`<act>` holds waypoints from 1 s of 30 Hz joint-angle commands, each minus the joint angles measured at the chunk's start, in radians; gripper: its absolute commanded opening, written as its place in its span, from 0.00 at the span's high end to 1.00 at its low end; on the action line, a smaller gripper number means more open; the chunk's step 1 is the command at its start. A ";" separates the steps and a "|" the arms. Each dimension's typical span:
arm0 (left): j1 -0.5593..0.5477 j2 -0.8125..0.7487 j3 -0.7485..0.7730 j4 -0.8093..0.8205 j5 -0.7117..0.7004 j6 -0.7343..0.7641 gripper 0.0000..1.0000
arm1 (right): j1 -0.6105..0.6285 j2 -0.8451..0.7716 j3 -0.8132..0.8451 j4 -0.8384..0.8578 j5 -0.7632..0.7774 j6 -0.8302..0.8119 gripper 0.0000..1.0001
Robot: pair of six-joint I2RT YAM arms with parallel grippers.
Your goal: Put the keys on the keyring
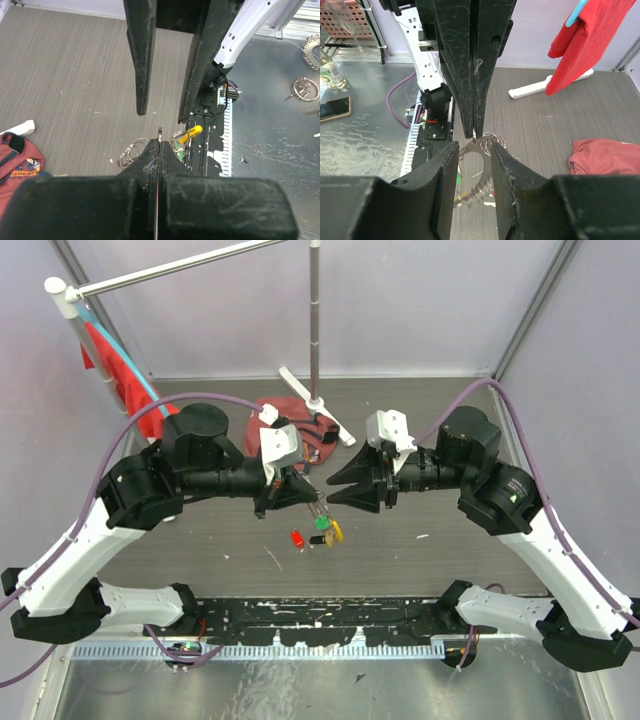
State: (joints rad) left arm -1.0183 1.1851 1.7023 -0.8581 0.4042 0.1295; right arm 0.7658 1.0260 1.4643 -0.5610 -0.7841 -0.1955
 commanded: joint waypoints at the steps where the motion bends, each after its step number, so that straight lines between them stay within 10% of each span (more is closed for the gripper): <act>1: -0.003 -0.002 0.027 0.015 0.041 0.002 1.00 | 0.004 0.008 -0.008 0.062 -0.036 0.031 0.62; 19: -0.003 0.005 0.023 0.023 0.056 0.004 1.00 | 0.006 0.049 0.000 0.051 -0.096 0.033 0.72; 30: -0.005 -0.016 0.001 0.056 0.054 0.003 0.99 | 0.004 0.046 -0.001 0.059 -0.098 0.026 0.99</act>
State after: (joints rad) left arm -1.0180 1.1931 1.7020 -0.8600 0.4355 0.1295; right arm 0.7658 1.0801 1.4490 -0.5510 -0.8745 -0.1715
